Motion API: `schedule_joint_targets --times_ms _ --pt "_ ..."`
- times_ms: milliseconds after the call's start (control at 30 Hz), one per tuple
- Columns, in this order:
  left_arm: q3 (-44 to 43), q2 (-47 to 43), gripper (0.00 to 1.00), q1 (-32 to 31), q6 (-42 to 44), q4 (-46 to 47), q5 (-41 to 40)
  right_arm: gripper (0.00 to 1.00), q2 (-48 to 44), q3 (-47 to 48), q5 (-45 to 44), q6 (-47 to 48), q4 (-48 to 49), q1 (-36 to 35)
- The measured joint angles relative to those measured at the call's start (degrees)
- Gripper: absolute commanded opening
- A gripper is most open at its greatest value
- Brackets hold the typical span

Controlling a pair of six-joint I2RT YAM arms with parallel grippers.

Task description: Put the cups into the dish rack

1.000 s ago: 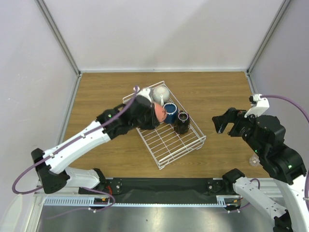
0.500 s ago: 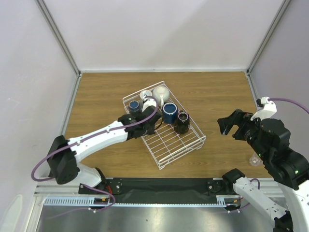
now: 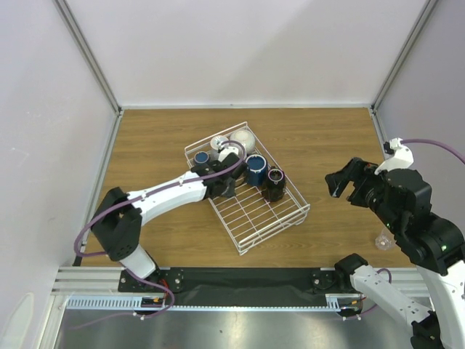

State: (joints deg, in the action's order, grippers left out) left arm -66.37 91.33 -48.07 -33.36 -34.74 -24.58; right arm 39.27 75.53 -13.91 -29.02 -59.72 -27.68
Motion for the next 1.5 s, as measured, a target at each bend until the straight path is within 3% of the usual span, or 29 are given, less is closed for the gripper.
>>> schedule_joint_targets --times_ms 300,667,767,800,900,933,1400,1500 --pt "-5.7 9.35 0.0 2.8 0.28 -0.85 3.39 0.95 1.29 0.15 -0.02 -0.37 -0.02 0.0" --pt "-9.31 12.15 0.01 3.17 0.46 -1.49 6.14 0.95 2.86 1.27 -0.33 -0.35 0.04 0.0" --pt "-9.55 12.5 0.19 3.39 0.46 -0.92 6.84 0.95 2.78 1.33 -0.28 -0.37 0.02 0.0" --pt "-9.53 12.5 0.31 3.48 0.46 -0.76 6.88 0.95 2.78 1.33 -0.26 -0.42 0.02 0.0" --pt "-8.98 12.5 0.46 4.09 0.79 -0.2 6.95 0.95 2.78 1.33 -0.09 -0.83 0.02 0.0" --pt "-8.5 12.5 0.6 4.35 0.87 0.24 6.99 0.95 2.78 1.33 0.13 -1.01 0.02 0.0" --pt "-4.09 7.37 1.0 4.79 0.31 1.14 10.49 1.0 5.33 -0.52 4.85 -3.8 -4.68 0.0" --pt "-2.67 2.91 1.0 4.83 -0.26 1.18 11.96 1.0 7.37 -0.76 5.84 -5.01 -6.58 0.0"
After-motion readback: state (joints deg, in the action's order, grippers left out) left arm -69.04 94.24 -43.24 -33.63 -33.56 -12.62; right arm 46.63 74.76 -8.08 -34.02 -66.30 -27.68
